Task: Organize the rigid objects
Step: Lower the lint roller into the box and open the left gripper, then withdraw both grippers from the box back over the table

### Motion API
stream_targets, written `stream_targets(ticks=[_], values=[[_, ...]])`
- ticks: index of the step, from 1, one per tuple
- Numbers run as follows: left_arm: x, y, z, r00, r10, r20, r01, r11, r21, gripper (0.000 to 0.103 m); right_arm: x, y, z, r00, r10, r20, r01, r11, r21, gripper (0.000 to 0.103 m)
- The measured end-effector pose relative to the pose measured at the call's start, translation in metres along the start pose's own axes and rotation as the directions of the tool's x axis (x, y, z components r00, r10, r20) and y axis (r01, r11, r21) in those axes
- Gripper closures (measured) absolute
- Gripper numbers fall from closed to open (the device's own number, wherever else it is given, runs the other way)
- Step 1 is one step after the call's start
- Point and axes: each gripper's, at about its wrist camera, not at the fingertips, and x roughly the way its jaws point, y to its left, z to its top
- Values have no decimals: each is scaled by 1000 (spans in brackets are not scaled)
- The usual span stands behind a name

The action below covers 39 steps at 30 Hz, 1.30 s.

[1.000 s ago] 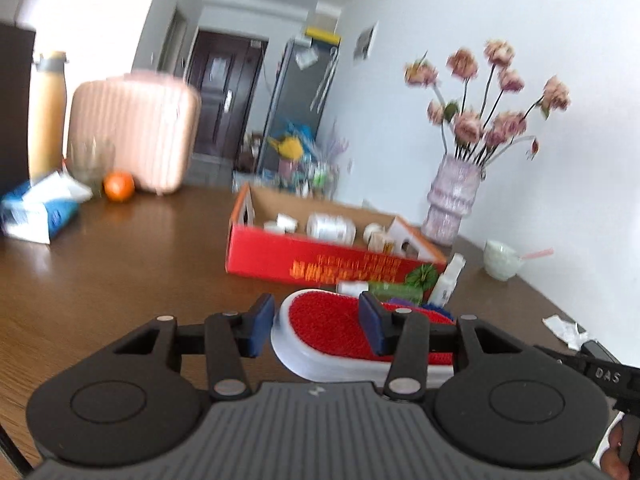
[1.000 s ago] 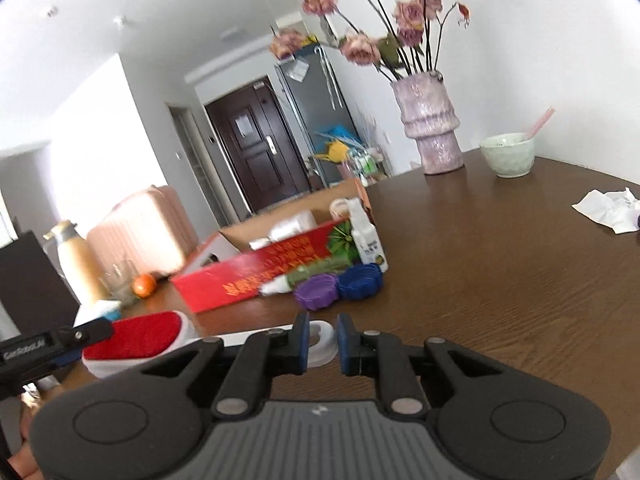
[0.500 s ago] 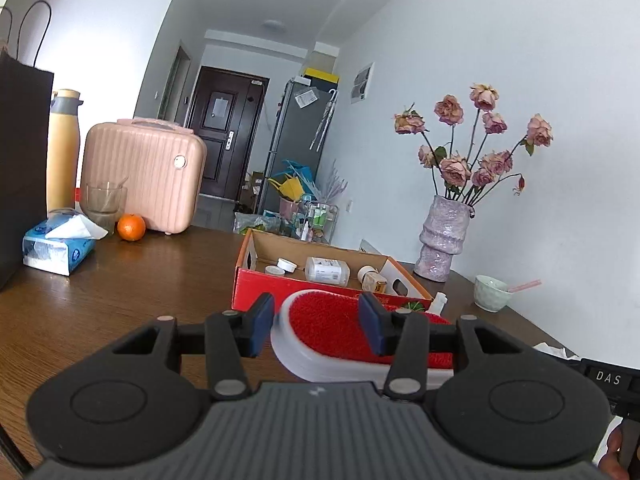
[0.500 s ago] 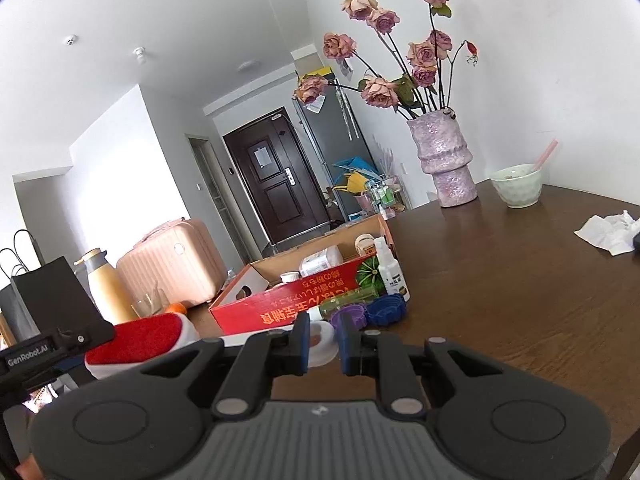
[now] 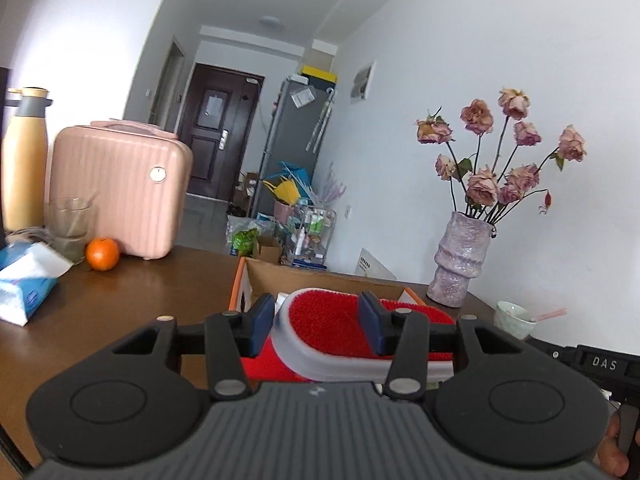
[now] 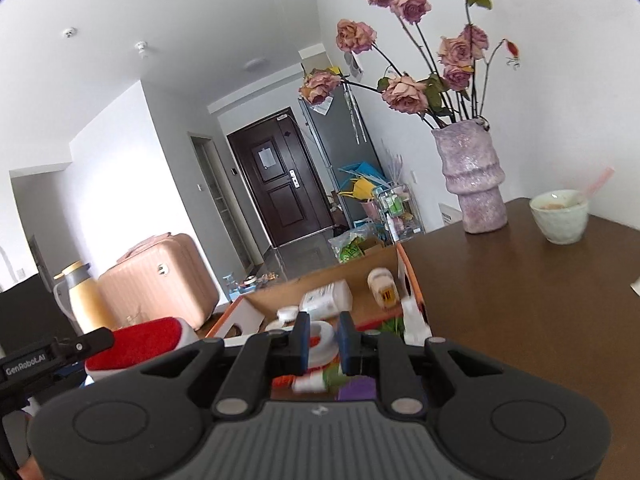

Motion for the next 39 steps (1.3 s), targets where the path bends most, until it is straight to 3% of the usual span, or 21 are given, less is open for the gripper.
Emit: stream_targets(ticks=[7,12,15,17,21,24,26,29,32,36,39], values=[[89,26,32,996,-14,-86,9,998,-55,57,93,-19,40,991,29,-127,-21,998,65,87],[156,50,30,973,5,-229,-33,992,-119,57,155,-44,53,962,59,-265,-10,983,183,87],[183,57,22,952,21,-307,-56,993,-108,56,181,-45,51,939,21,-344,19,993,114,88],[196,62,17,934,26,-355,-68,992,-108,58,192,-40,50,923,40,-384,-10,997,81,90],[211,57,9,913,91,-397,-105,994,-14,58,201,-24,52,915,-58,-400,43,998,-47,87],[211,55,11,903,101,-418,-98,995,29,58,199,-15,55,908,-45,-417,15,997,-76,87],[208,51,13,902,119,-415,-98,993,70,55,198,-10,56,900,-55,-432,9,994,-109,85],[200,39,21,908,135,-396,-93,988,122,41,194,-3,58,891,-67,-450,-1,989,-149,80],[187,25,28,920,139,-366,-72,979,192,29,192,4,60,887,-84,-455,-2,983,-186,67],[169,12,37,931,140,-336,-71,975,209,20,173,14,62,902,-106,-419,10,974,-225,65],[151,4,40,943,152,-296,-87,971,223,17,149,20,64,925,-87,-369,-8,968,-249,47]])
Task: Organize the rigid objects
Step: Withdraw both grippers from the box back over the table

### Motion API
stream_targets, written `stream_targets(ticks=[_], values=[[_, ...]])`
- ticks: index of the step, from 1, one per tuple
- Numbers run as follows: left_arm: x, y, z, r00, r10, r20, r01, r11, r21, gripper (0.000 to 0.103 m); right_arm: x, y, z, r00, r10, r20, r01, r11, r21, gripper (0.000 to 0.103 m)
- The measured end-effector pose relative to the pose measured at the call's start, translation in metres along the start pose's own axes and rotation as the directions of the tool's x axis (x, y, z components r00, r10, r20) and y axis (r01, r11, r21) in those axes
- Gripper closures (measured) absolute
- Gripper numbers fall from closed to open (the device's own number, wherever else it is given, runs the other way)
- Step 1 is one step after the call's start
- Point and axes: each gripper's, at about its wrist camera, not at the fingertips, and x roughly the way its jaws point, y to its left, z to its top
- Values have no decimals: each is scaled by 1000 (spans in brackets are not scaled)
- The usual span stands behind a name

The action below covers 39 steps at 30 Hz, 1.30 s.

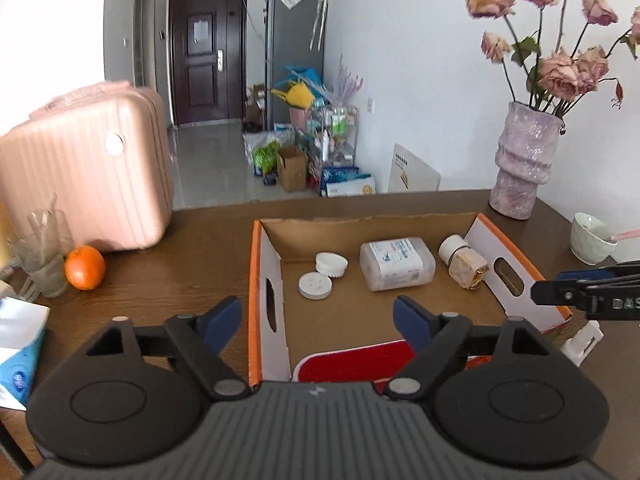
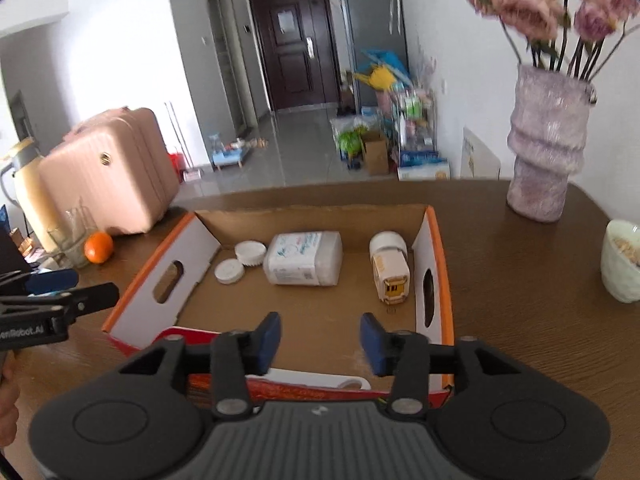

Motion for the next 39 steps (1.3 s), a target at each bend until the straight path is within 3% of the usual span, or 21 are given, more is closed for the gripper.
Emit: stream_targets(ticks=[6,9,15,21,25,29,33,36,39], values=[[-35,-6,-12,998,5,68,-4,1000,-15,1,-39,12,-16,998,-20,66,23,998,-50,36],[-52,-14,-18,993,20,113,-20,1000,-5,0,-55,16,-24,993,-30,112,37,998,-57,30],[-84,-23,-34,982,-8,188,13,1000,-25,0,-80,20,-46,978,-36,208,46,998,-46,18],[-104,-28,-54,974,-3,227,12,999,-41,0,-102,20,-75,948,-43,315,58,998,-39,14],[-116,-32,-71,970,9,242,0,999,-34,0,-109,24,-97,934,-84,346,110,992,-58,14],[-127,-34,-92,969,27,246,-19,999,-32,0,-124,26,-119,916,-90,390,119,992,-50,12],[-148,-38,-118,960,56,275,-51,998,-27,0,-143,32,-148,896,-91,434,131,989,-64,0],[-172,-38,-140,949,62,310,-54,998,-34,0,-159,39,-173,882,-87,464,145,985,-91,0],[-194,-39,-163,941,62,332,-57,998,-27,0,-174,43,-196,880,-84,467,136,988,-77,0]])
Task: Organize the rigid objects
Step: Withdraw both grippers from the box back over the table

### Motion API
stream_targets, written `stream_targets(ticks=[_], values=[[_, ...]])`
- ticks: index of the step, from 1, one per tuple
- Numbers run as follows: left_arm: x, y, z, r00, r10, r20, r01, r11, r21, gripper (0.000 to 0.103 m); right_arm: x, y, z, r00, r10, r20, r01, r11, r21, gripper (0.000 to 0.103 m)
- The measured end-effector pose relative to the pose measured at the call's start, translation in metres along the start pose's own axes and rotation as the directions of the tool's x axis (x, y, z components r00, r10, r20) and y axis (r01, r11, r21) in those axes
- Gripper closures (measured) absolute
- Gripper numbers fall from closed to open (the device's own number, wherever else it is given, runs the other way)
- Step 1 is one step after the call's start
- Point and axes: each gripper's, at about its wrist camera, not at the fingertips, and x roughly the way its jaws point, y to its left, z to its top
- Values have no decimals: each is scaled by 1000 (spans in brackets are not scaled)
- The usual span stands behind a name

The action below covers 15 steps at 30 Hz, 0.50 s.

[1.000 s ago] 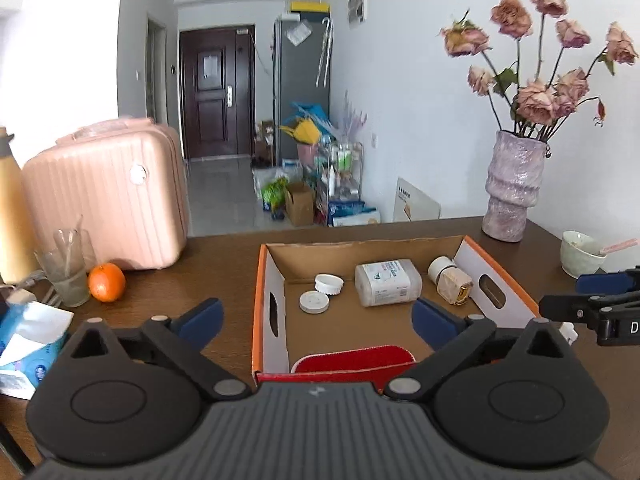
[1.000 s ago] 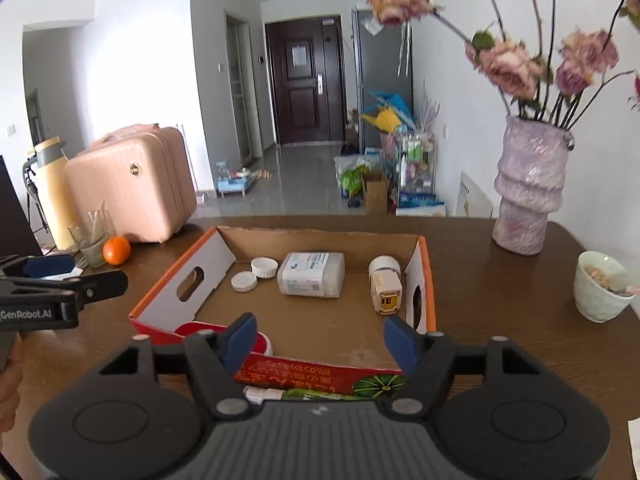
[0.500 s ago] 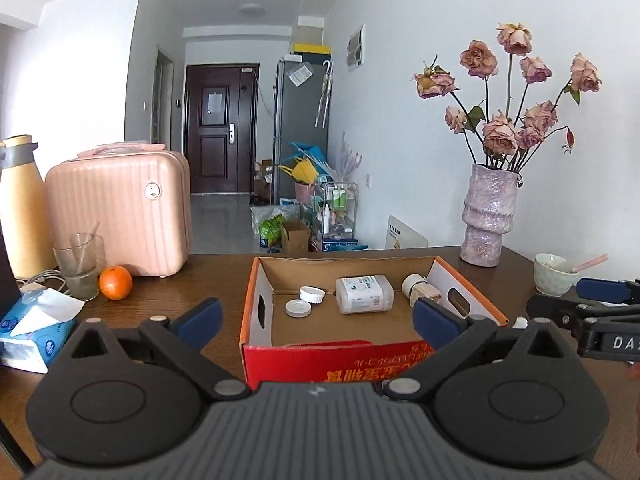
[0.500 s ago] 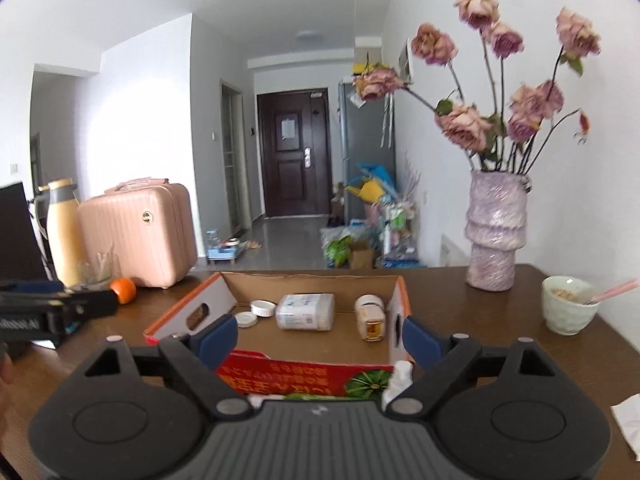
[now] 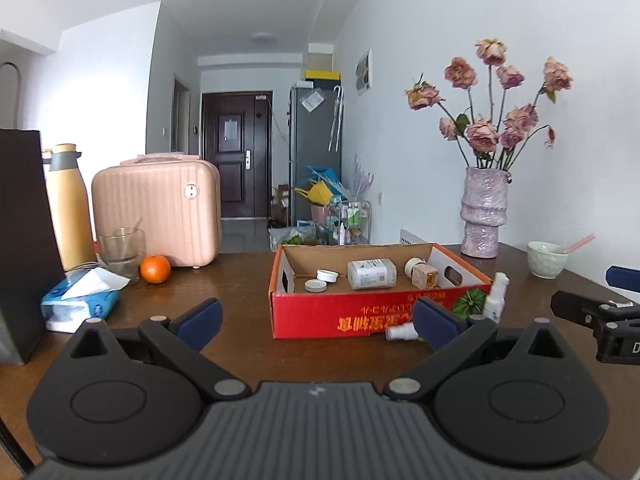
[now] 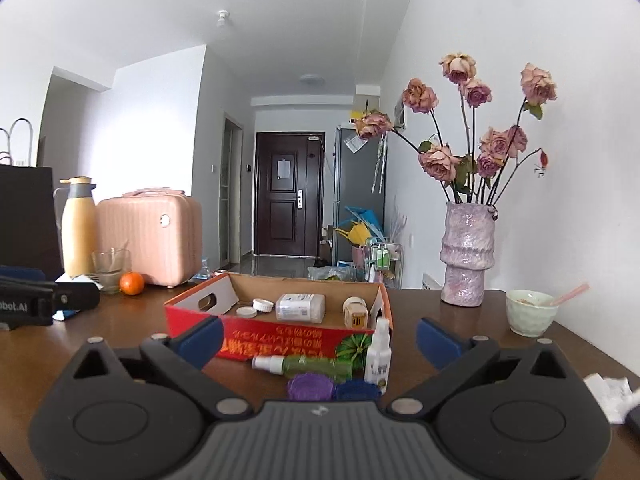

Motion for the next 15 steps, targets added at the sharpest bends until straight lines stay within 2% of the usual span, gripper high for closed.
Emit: stream_targets(ticks=[6,11,15], values=[[-44,-1,-32,1000,-8,15,8,1000,27,0,-36,3,-24,999,24,-37,-21,997,80,0],[-64,-3,-55,999,-38,-23,39,998,51,0,-64,10,-44,998,6,-65,3,989,146,0],[-67,-4,-64,998,-40,-50,42,998,43,0,-74,25,-57,997,8,-81,0,996,90,0]])
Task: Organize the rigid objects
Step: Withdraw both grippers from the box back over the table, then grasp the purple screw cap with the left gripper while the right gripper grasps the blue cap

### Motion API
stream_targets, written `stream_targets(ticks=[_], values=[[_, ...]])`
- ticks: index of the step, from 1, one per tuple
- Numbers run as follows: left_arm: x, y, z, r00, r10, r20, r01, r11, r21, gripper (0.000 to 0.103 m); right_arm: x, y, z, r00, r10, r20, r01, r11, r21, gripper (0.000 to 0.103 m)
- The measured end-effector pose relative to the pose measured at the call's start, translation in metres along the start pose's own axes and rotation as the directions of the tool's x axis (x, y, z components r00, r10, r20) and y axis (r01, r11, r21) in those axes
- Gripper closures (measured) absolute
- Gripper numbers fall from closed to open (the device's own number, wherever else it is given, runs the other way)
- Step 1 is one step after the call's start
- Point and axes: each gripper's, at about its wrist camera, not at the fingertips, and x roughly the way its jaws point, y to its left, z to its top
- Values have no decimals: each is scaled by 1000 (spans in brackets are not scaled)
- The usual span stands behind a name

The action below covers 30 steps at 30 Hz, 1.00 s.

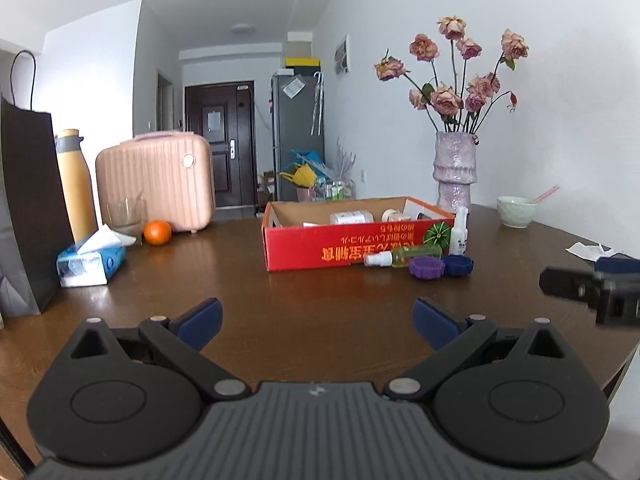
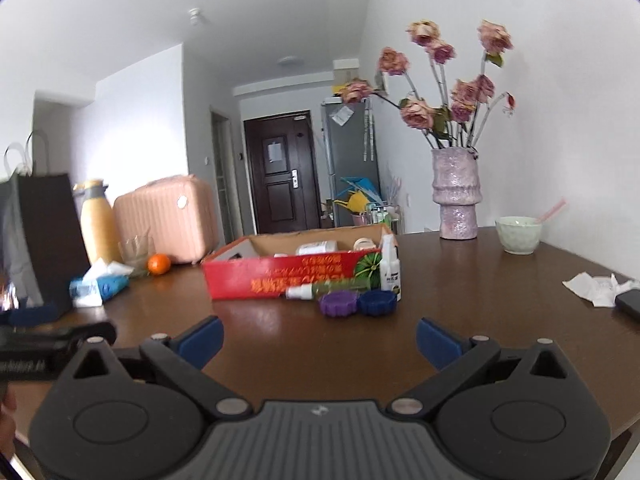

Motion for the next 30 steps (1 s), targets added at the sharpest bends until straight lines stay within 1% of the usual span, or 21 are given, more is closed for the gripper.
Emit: stream_targets(ticks=[3,5,8,11,14,18,20,21,23,26,28,29,30], values=[[2,0,0,1000,3,0,-3,1000,-24,0,2,4,0,1000,13,-21,-13,1000,-8,0],[3,-2,1,1000,8,7,-7,999,-33,0,3,5,-1,1000,7,-20,-8,1000,-18,0],[9,-6,0,1000,1,-10,-2,1000,-30,0,8,3,-4,1000,-6,-30,5,1000,-19,0],[17,-12,0,1000,-5,-30,4,1000,-25,0,14,-6,-6,999,-10,-50,11,1000,20,0],[28,-19,1,999,-19,-45,19,1000,-14,0,25,-17,-5,997,-32,-74,34,999,30,0],[51,-31,7,997,-44,-71,44,999,-1,0,41,-36,-2,992,-66,-103,71,996,46,1],[67,-39,13,993,-69,-96,71,997,19,0,51,-46,2,989,-80,-126,86,995,48,3],[76,-43,16,990,-88,-113,92,995,31,0,57,-52,4,987,-83,-137,90,995,48,4],[97,-52,22,977,-136,-163,146,988,54,0,70,-61,11,982,-93,-164,101,994,38,7],[131,-60,31,956,-205,-210,216,976,30,0,89,-72,20,978,-84,-190,88,996,12,8],[156,-65,38,937,-245,-251,258,966,22,0,105,-80,29,977,-61,-205,63,998,4,10],[168,-67,42,929,-270,-253,283,959,14,0,113,-84,33,975,-58,-213,58,998,-3,11],[181,-69,46,923,-280,-262,292,956,5,0,123,-88,38,973,-57,-224,57,998,-6,16]])
